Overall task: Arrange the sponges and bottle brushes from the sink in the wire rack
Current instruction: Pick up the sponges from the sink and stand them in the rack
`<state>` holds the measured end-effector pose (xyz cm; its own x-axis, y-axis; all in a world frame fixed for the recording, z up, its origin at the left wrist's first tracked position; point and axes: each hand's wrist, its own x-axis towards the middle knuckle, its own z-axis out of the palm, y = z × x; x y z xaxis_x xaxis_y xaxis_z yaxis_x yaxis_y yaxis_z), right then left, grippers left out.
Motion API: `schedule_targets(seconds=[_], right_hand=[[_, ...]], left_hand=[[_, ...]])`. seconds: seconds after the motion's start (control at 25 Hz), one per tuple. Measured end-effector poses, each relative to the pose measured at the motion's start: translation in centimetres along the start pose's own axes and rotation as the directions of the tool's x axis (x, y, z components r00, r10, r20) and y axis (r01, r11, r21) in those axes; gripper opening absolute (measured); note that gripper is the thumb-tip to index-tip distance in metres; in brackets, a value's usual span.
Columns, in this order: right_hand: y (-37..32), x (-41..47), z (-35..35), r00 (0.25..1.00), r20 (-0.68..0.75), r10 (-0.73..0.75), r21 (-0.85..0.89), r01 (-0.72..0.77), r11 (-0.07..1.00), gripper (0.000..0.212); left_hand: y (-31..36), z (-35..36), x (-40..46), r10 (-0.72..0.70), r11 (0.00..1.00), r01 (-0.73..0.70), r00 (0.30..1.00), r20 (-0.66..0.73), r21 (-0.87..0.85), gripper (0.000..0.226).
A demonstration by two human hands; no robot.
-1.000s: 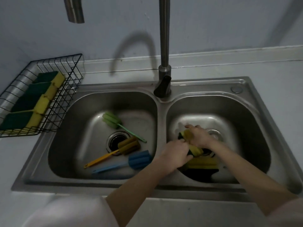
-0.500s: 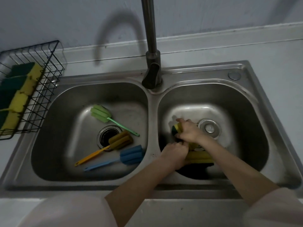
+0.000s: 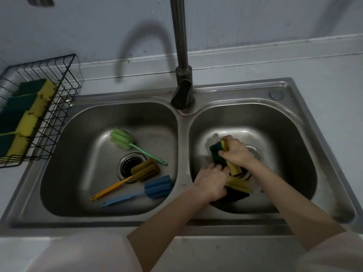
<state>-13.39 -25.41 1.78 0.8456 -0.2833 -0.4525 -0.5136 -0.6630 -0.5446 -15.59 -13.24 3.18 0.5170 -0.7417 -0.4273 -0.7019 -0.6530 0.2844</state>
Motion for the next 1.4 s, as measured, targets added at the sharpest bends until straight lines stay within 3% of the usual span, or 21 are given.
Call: schedule_targets(seconds=[0.16, 0.44, 0.72, 1.0, 1.16, 1.28, 1.4], right_hand=[[-1.7, -0.9, -2.1, 0.992, -0.122, 0.001, 0.179, 0.021, 0.984, 0.047], [-5.8, -3.3, -5.0, 0.978, -0.191, -0.084, 0.325, 0.144, 0.935, 0.043], [-10.2, -5.6, -4.8, 0.958, -0.281, -0.061, 0.521, 0.206, 0.828, 0.044], [-14.8, -7.6, -1.0, 0.962, -0.116, -0.247, 0.647, 0.262, 0.716, 0.068], [-17.9, -8.7, 1.9, 0.929, -0.024, -0.368, 0.647, 0.296, 0.703, 0.073], [-19.9, -9.5, 3.7, 0.914, -0.036, -0.405, 0.552, 0.356, 0.754, 0.062], [-22.2, -10.0, 5.5, 0.92, -0.038, -0.391, 0.578, 0.339, 0.743, 0.044]], left_hand=[[-0.7, -1.8, -1.5, -0.011, 0.996, -0.001, 0.989, -0.145, -0.087, 0.043], [-1.3, -4.8, -4.5, -0.023, 0.97, -0.054, 0.95, -0.312, -0.238, 0.044], [-5.5, -6.5, -10.2, -0.197, 0.9, -0.025, 0.867, -0.458, -0.435, 0.045], [-10.8, -6.0, -16.7, -0.49, 0.78, 0.109, 0.719, -0.493, -0.617, 0.04], [-13.3, -5.5, -20.7, -0.604, 0.672, 0.105, 0.651, -0.461, -0.733, 0.037], [-15.2, -5.3, -23.2, -0.65, 0.64, 0.106, 0.603, -0.462, -0.761, 0.035], [-17.7, -4.9, -25.3, -0.677, 0.64, 0.125, 0.558, -0.48, -0.758, 0.034]])
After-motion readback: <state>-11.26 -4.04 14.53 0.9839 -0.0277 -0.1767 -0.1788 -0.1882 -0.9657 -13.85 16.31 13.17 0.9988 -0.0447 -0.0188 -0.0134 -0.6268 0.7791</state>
